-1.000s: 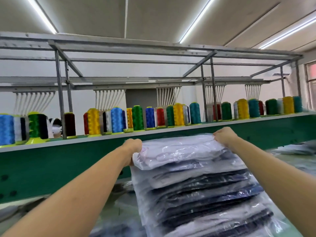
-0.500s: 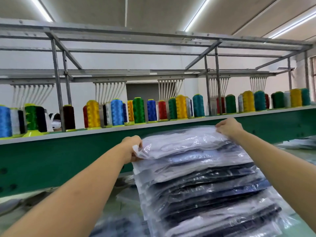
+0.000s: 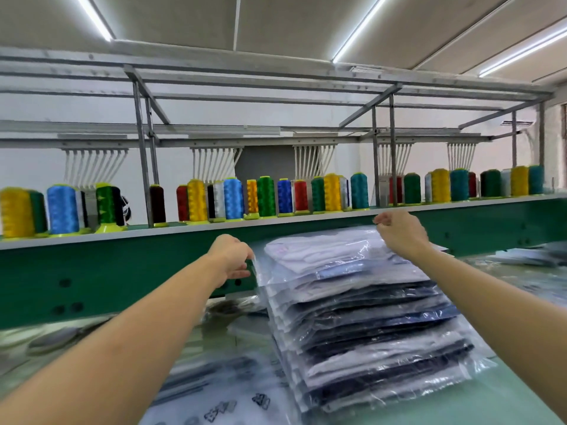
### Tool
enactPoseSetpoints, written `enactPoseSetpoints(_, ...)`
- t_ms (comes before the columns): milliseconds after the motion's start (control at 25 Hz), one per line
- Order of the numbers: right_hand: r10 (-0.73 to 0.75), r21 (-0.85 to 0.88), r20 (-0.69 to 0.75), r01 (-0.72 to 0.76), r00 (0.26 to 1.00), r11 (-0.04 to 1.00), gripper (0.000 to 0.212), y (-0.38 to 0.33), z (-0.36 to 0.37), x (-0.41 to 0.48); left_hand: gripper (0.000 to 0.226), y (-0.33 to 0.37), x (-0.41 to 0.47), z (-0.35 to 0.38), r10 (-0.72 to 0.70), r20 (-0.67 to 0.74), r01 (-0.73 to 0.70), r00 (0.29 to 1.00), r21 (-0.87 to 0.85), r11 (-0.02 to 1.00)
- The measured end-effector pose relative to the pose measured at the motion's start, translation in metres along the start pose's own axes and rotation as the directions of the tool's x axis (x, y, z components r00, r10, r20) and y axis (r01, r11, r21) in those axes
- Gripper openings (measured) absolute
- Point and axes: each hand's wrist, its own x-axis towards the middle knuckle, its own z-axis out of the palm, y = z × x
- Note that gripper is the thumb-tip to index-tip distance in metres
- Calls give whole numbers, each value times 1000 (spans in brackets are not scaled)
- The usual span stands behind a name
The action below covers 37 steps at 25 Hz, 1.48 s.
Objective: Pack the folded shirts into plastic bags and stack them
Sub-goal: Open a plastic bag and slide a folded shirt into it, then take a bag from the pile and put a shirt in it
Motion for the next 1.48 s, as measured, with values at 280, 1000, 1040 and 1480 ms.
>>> enactPoseSetpoints(280,-251,355,104,200,962,913,8,-120,23,-109,10,11,-77,-45,290,-87,-269,953,199,942)
enactPoseSetpoints(1000,-333,631,634,-219,698,744,57,-208,89,-404,24,-193,-250,-126,95,60,-103,994,136,985)
enactPoseSetpoints(1040,-321,611,654,-230,685,757,56,-200,95,-414,22,-208,-254,-123,76,47,-82,996,163,983)
enactPoseSetpoints(1480,-133,282,564,-38,815,959,15,-152,135,-422,66,-286,-242,-143,-108,143,-22,984,693,721)
